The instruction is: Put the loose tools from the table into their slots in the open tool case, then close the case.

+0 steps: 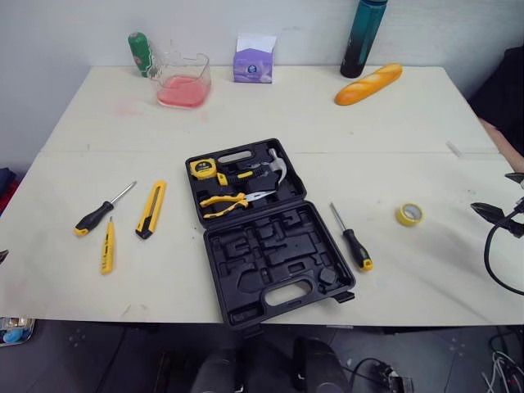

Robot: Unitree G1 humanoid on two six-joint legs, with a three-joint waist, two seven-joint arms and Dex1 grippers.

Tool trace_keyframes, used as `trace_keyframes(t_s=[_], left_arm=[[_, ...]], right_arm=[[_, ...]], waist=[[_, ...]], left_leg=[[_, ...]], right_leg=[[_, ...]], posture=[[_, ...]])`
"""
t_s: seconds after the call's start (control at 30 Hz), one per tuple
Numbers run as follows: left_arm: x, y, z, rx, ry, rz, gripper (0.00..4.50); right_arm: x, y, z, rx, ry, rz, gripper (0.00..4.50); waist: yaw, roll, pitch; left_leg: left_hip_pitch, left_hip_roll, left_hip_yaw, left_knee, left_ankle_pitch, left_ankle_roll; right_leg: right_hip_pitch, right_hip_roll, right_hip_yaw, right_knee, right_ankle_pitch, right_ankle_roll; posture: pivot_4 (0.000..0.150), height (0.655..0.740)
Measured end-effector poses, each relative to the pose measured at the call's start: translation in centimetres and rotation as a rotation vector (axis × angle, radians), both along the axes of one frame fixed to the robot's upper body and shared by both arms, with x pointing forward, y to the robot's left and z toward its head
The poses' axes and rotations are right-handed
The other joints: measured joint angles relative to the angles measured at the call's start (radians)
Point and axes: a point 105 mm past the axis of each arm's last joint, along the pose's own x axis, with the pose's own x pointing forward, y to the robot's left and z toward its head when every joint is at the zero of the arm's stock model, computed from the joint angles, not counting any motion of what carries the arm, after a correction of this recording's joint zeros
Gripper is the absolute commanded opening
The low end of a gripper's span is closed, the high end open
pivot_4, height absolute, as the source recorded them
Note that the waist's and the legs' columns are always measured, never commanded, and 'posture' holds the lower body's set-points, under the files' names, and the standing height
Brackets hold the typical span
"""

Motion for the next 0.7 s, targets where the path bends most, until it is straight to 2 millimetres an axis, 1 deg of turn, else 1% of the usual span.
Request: trace_keyframes(t_s=[0.27, 0.7], left_arm=[[-0.16, 0.08, 0.54, -0.079, -0.033, 0.011, 4.46], [-0.31, -0.25, 0.53, -0.091, -0.018, -0.004, 4.46]], right_arm=[[0.05, 0.04, 0.03, -0.003, 0.001, 0.001, 4.50], [0.04, 0.09, 0.00, -0.002, 0.004, 0.006, 4.50]], waist=[[0.000, 0.000, 0.000], [-0.001, 0.000, 0.000]], left_leg=[[0.000, 0.000, 0.000, 0.000, 0.000, 0.000], [0.000, 0.000, 0.000, 0.000, 0.000, 0.000]], right_leg=[[0.000, 0.000, 0.000, 0.000, 0.000, 0.000], [0.000, 0.000, 0.000, 0.000, 0.000, 0.000]], posture=[[0.150, 0.7400], [0.150, 0.7400]])
